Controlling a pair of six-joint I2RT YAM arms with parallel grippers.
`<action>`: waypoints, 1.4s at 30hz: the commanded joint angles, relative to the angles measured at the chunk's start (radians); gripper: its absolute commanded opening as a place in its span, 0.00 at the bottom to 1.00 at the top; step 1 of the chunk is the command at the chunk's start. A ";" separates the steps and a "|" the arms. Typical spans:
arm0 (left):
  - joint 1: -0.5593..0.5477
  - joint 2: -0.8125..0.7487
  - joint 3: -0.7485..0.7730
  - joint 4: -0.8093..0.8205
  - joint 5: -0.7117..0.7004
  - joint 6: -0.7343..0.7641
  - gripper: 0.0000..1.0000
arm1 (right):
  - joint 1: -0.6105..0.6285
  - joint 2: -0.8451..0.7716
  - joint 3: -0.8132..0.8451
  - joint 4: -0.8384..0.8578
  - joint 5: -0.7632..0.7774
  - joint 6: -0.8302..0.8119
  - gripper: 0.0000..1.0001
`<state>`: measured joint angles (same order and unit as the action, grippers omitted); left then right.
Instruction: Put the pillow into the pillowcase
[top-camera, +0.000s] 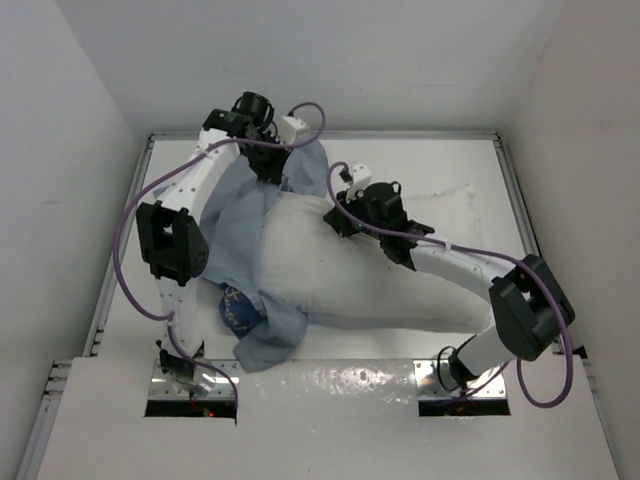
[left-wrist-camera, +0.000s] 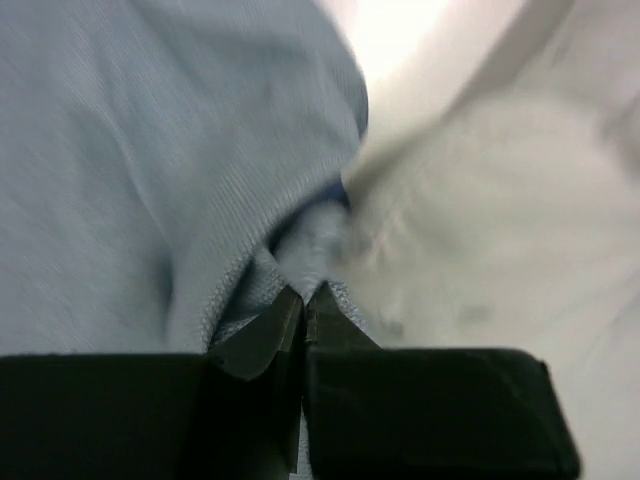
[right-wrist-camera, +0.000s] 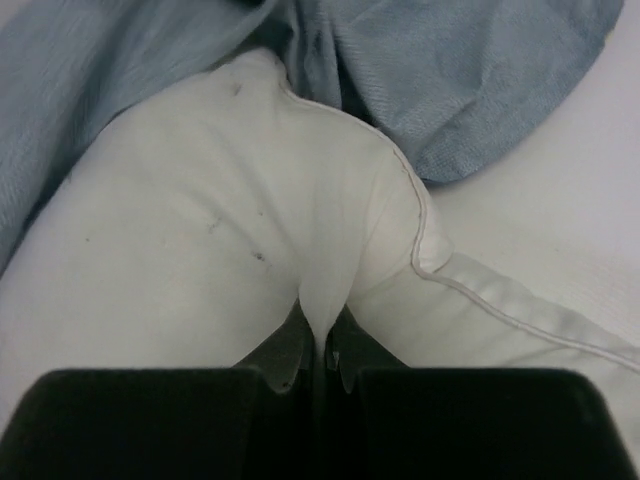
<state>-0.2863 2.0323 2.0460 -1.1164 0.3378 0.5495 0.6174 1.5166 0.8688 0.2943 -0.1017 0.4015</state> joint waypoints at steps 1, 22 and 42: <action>0.001 -0.027 0.199 0.058 0.131 -0.062 0.00 | 0.122 -0.050 0.041 -0.070 -0.043 -0.197 0.00; -0.100 -0.308 -0.072 0.038 0.339 0.115 0.00 | -0.091 0.116 0.138 0.194 0.354 0.432 0.00; 0.002 -0.368 -0.087 0.137 0.049 -0.031 0.94 | -0.176 -0.056 0.269 -0.194 0.004 -0.298 0.46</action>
<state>-0.3271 1.7992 2.0079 -1.0302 0.4614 0.5564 0.4316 1.5555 1.0885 0.1661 0.0834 0.3244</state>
